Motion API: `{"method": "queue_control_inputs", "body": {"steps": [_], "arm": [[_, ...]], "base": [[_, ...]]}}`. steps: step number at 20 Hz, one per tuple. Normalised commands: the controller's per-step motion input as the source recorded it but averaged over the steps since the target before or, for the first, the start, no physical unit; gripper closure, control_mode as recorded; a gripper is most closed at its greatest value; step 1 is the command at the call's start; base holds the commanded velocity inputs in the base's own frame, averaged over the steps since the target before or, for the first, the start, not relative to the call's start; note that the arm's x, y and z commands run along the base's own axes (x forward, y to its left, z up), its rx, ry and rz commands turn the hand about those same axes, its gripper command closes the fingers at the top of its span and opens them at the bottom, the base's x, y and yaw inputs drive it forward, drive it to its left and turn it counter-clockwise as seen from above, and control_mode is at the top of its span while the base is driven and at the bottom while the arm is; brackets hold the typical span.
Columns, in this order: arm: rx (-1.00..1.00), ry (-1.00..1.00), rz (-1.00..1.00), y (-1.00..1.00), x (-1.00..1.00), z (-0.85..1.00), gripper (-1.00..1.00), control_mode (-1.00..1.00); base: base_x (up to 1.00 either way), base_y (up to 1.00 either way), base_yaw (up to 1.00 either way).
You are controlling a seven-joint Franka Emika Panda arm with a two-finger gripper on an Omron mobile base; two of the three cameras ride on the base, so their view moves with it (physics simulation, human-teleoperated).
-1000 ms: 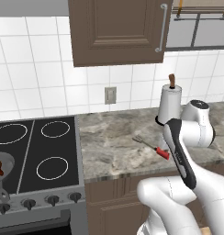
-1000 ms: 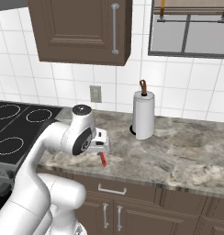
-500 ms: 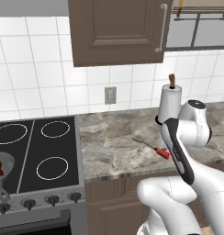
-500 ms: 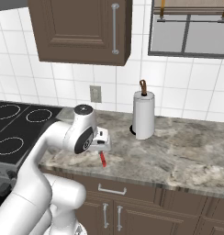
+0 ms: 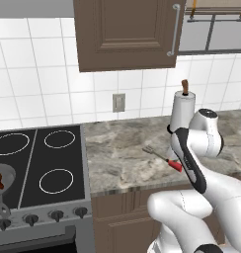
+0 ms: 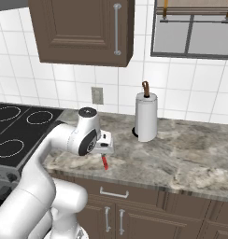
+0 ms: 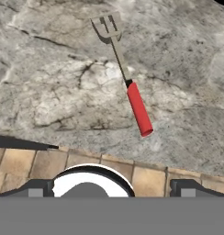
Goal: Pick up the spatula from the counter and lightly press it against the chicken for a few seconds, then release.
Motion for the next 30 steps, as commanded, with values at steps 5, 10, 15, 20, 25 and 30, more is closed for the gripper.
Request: {"method": "queue_control_inputs", "body": {"steps": [5, 10, 15, 20, 25, 30], "arm": [[0.0, 0.01, 0.0, 0.0, 0.14, -0.13, -1.0, -1.0], [0.0, 0.0, 0.0, -0.06, 0.07, -0.09, -1.0, -1.0], [0.0, 0.0, 0.0, -0.09, 0.05, -0.11, -1.0, -1.0], [0.0, 0.0, 0.0, -0.01, 0.07, -0.17, -1.0, -1.0], [0.0, 0.0, 0.05, -0.04, 0.08, -0.18, -1.0, -1.0], [0.0, 0.0, 0.06, -0.05, 0.05, -0.14, -1.0, -1.0]], "base": [[0.0, 0.0, 0.0], [0.0, 0.0, 0.0], [0.0, 0.0, 0.0], [0.0, 0.0, 0.0], [0.0, 0.0, 0.0], [0.0, 0.0, 0.0]]}}
